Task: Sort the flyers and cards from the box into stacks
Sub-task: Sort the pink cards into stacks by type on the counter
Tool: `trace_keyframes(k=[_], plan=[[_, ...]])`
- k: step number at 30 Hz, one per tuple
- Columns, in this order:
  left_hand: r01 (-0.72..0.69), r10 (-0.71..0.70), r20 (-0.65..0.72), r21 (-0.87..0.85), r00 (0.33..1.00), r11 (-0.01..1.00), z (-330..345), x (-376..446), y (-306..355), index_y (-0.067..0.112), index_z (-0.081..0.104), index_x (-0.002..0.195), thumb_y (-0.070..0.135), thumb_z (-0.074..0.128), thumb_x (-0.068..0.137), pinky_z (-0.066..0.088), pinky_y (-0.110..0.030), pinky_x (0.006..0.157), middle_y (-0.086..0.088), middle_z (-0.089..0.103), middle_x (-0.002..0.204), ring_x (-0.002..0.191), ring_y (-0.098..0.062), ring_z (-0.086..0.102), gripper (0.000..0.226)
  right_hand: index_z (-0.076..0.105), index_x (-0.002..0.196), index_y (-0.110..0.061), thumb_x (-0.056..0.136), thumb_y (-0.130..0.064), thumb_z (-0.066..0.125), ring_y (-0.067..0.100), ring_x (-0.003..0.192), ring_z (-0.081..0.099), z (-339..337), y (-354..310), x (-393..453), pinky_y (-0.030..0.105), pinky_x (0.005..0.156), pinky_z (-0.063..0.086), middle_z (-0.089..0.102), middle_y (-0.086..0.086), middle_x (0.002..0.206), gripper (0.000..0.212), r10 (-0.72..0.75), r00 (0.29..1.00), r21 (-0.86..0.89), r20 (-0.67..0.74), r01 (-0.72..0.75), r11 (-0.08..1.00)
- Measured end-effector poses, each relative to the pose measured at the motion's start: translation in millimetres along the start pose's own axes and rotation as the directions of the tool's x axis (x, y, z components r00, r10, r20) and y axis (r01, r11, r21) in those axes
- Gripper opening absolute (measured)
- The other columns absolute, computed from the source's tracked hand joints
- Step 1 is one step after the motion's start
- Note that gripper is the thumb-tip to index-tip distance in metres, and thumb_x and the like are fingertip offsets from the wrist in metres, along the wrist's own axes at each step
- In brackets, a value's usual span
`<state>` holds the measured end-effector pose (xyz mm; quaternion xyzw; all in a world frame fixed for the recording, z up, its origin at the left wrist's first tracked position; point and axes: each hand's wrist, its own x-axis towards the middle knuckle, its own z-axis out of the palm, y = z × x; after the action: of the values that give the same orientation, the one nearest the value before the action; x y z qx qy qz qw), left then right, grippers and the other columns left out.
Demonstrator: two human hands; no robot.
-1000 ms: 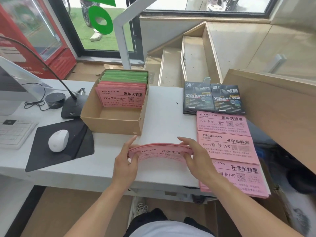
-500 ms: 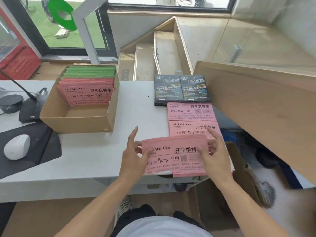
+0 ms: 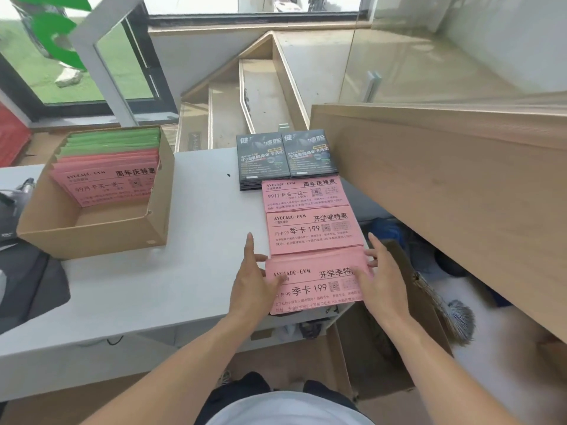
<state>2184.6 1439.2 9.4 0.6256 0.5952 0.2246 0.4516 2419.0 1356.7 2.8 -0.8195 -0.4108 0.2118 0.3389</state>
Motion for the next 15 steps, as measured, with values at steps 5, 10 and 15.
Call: trace_keyframes(k=[5,10,15], plan=[[0.057,-0.061,0.102,0.043,0.993,0.997,11,-16,-6,0.041,-0.016,0.156,0.029,0.091,0.071,0.047,-0.049,0.110,0.005,0.041,0.153,0.136,-0.015,0.047,0.137,0.040,0.142,-0.039,0.077,-0.043,0.083,0.015,0.134,0.040,-5,5,-6,0.047,0.112,0.040,0.043,-0.010,0.145,0.078,-0.049,0.982,-0.101,0.183,0.068,0.993],[-0.025,-0.001,0.194,0.132,0.981,0.991,24,-25,-3,0.047,-0.012,0.153,0.015,0.088,0.065,0.061,-0.039,0.082,0.014,0.045,0.136,0.118,-0.011,0.055,0.137,0.046,0.129,-0.035,0.068,-0.042,0.090,0.010,0.132,0.036,-6,12,-10,0.034,0.106,0.041,0.031,-0.012,0.153,0.076,-0.023,0.935,-0.204,0.354,0.101,0.974],[-0.078,0.054,0.138,0.174,0.989,0.982,32,-24,3,0.051,-0.007,0.153,0.020,0.071,0.075,0.062,-0.045,0.073,0.011,0.051,0.138,0.114,-0.015,0.060,0.115,0.045,0.128,-0.033,0.073,-0.027,0.088,0.006,0.105,0.048,-9,9,-3,0.012,0.062,0.040,0.032,-0.010,0.151,0.070,0.011,0.942,-0.270,0.336,0.085,0.959]])
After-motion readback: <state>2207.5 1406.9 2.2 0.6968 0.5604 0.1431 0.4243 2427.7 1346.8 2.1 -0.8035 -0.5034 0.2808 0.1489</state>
